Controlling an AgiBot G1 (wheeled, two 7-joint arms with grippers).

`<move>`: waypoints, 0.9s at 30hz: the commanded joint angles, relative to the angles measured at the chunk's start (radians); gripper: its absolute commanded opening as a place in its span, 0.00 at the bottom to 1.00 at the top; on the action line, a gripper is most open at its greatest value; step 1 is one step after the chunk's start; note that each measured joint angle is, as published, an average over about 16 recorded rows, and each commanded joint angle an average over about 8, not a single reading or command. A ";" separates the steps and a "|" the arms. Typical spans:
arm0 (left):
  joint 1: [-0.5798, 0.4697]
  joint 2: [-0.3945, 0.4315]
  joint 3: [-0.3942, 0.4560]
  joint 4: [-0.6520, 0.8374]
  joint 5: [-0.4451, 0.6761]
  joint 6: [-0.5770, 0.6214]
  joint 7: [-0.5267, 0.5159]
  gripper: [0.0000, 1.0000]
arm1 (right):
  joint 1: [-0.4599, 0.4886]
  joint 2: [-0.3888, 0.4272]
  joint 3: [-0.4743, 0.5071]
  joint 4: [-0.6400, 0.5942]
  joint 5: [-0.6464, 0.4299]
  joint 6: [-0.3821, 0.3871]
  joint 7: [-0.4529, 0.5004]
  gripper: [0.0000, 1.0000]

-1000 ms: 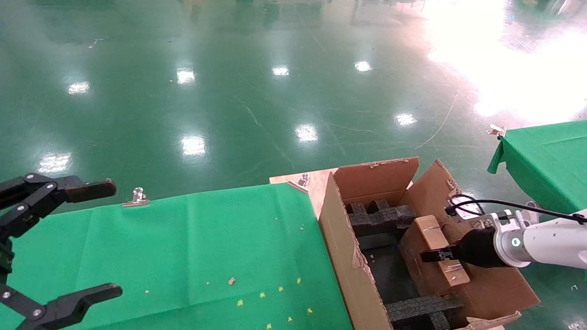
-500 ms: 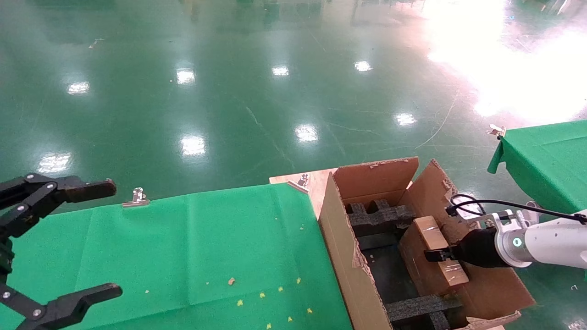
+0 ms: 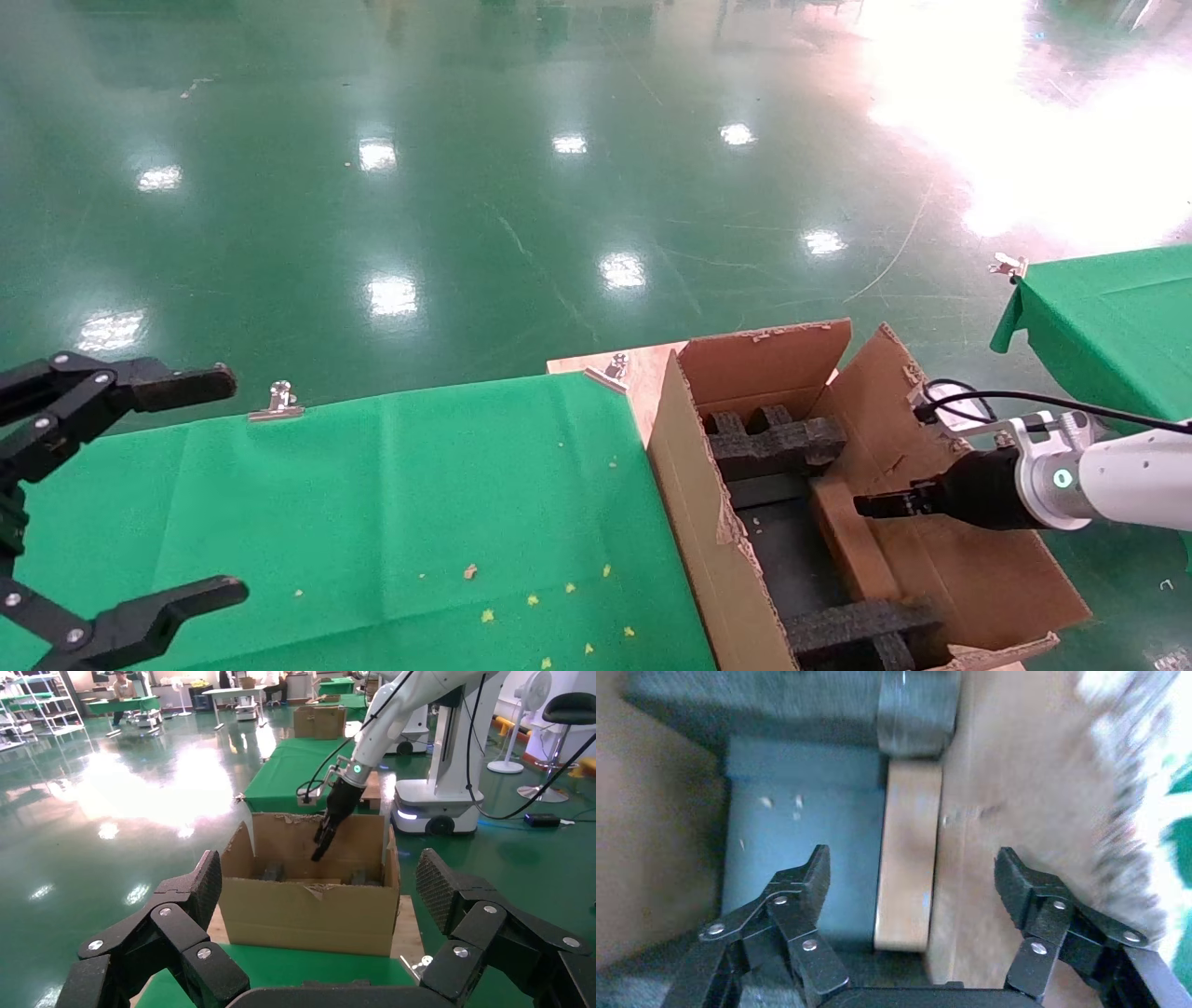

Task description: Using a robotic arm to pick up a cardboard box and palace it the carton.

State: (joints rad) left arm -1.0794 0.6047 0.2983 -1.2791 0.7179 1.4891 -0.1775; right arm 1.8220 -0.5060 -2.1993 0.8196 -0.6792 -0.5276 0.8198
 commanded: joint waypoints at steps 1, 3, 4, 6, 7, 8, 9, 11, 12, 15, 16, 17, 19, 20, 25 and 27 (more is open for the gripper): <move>0.000 0.000 0.000 0.000 0.000 0.000 0.000 1.00 | 0.011 0.006 0.002 0.006 -0.003 0.004 -0.001 1.00; 0.000 0.000 0.000 0.000 0.000 0.000 0.000 1.00 | 0.036 0.021 0.010 0.031 -0.008 0.010 -0.012 1.00; 0.000 0.000 0.000 0.000 0.000 0.000 0.000 1.00 | 0.051 0.030 0.016 0.048 -0.011 0.013 -0.019 1.00; 0.000 0.000 0.000 0.000 0.000 0.000 0.000 1.00 | 0.085 0.052 0.030 0.088 -0.018 0.016 -0.036 1.00; 0.000 0.000 0.000 0.000 0.000 0.000 0.000 1.00 | 0.103 0.064 0.037 0.111 -0.021 0.016 -0.045 1.00; 0.000 0.000 0.000 0.000 0.000 0.000 0.000 1.00 | 0.122 0.079 0.046 0.138 -0.024 0.016 -0.056 1.00; 0.000 0.000 0.000 0.000 0.000 0.000 0.000 1.00 | 0.141 0.096 0.055 0.168 -0.026 0.014 -0.067 1.00; 0.000 0.000 0.001 0.000 0.000 0.000 0.000 1.00 | 0.182 0.132 0.075 0.235 -0.031 0.007 -0.090 1.00; 0.000 0.000 0.001 0.000 0.000 0.000 0.000 1.00 | 0.200 0.151 0.085 0.269 -0.033 0.003 -0.102 1.00; 0.000 0.000 0.001 0.000 0.000 0.000 0.000 1.00 | 0.249 0.205 0.112 0.370 -0.037 -0.017 -0.136 1.00; 0.000 0.000 0.001 0.000 -0.001 0.000 0.000 1.00 | 0.263 0.222 0.120 0.399 -0.039 -0.024 -0.146 1.00; 0.000 0.000 0.001 0.000 -0.001 0.000 0.000 1.00 | 0.276 0.238 0.127 0.429 -0.040 -0.032 -0.156 1.00; 0.000 0.000 0.001 0.000 -0.001 -0.001 0.000 1.00 | 0.298 0.264 0.140 0.478 -0.041 -0.046 -0.170 1.00; 0.000 0.000 0.001 0.000 -0.001 -0.001 0.000 1.00 | 0.306 0.273 0.145 0.496 -0.042 -0.052 -0.175 1.00; 0.000 -0.001 0.001 0.000 -0.001 -0.001 0.001 1.00 | 0.321 0.292 0.155 0.529 -0.042 -0.064 -0.181 1.00; 0.000 -0.001 0.001 0.000 -0.001 -0.001 0.001 1.00 | 0.315 0.286 0.151 0.516 -0.042 -0.061 -0.178 1.00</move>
State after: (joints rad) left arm -1.0795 0.6042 0.2992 -1.2787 0.7170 1.4883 -0.1769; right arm 2.1333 -0.2230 -2.0457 1.3330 -0.7214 -0.5885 0.6406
